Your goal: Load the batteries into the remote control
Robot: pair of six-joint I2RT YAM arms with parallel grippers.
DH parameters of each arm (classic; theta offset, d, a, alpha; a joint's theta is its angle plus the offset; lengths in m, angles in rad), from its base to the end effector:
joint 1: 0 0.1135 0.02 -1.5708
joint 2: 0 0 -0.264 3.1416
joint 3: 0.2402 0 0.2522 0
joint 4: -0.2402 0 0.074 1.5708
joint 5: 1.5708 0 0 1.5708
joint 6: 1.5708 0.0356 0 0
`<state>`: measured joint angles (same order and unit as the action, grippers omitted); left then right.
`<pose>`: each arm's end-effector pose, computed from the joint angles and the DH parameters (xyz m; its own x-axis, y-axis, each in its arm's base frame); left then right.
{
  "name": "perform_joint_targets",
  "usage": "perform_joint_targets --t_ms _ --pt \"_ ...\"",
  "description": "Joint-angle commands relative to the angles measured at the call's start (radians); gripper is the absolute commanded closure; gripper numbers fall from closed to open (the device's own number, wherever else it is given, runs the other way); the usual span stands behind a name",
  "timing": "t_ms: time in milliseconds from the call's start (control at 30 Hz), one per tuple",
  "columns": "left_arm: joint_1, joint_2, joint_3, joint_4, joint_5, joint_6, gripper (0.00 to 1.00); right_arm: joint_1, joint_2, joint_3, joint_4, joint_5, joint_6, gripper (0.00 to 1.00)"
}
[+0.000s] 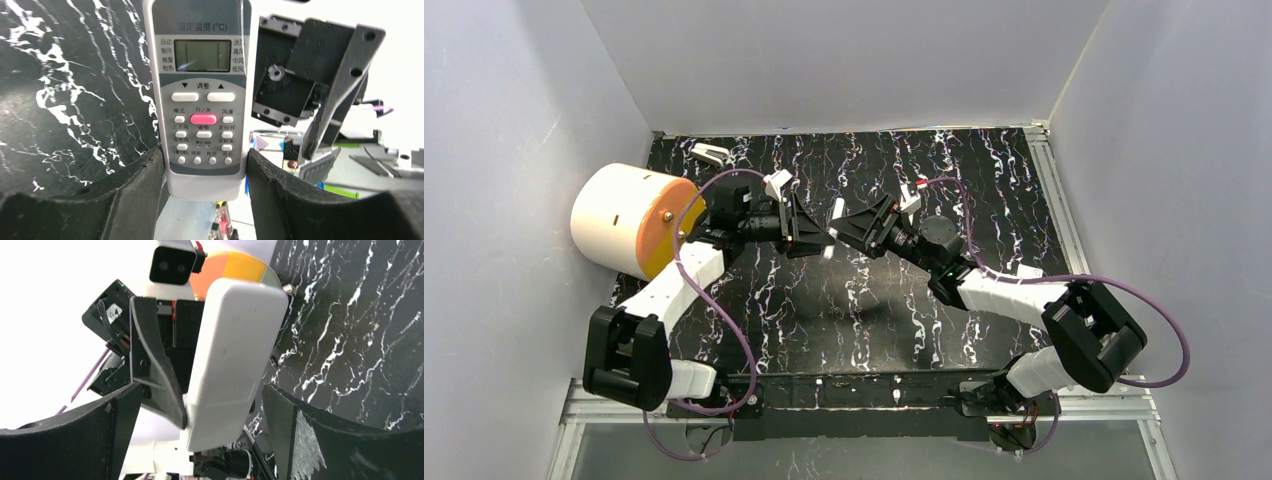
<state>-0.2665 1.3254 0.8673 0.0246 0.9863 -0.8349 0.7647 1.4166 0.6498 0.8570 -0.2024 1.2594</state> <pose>0.2691 -0.1042 0.2757 -0.9209 -0.1725 -0.3495 0.2873 0.3055 -0.9078 0.2158 0.2170 0.2574 -0.7632 0.5600 -0.3224 -0.3139 0.1147 0.9425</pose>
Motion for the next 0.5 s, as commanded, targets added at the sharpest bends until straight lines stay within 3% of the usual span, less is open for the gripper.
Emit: perform_joint_targets --t_ms 0,100,233,467 --pt "-0.011 -0.074 0.053 0.042 0.128 0.026 0.70 0.004 0.010 0.053 0.090 0.053 0.026 0.01" --pt "-0.016 -0.090 0.060 0.050 0.139 0.021 0.69 0.004 0.020 0.049 0.114 0.044 0.046 0.04" --pt "-0.022 -0.098 0.071 0.055 0.149 0.005 0.69 0.004 0.053 0.051 0.196 0.018 0.075 0.17" --pt "-0.030 -0.113 0.085 0.070 0.165 -0.028 0.68 0.005 0.142 0.092 0.397 -0.051 0.144 0.31"
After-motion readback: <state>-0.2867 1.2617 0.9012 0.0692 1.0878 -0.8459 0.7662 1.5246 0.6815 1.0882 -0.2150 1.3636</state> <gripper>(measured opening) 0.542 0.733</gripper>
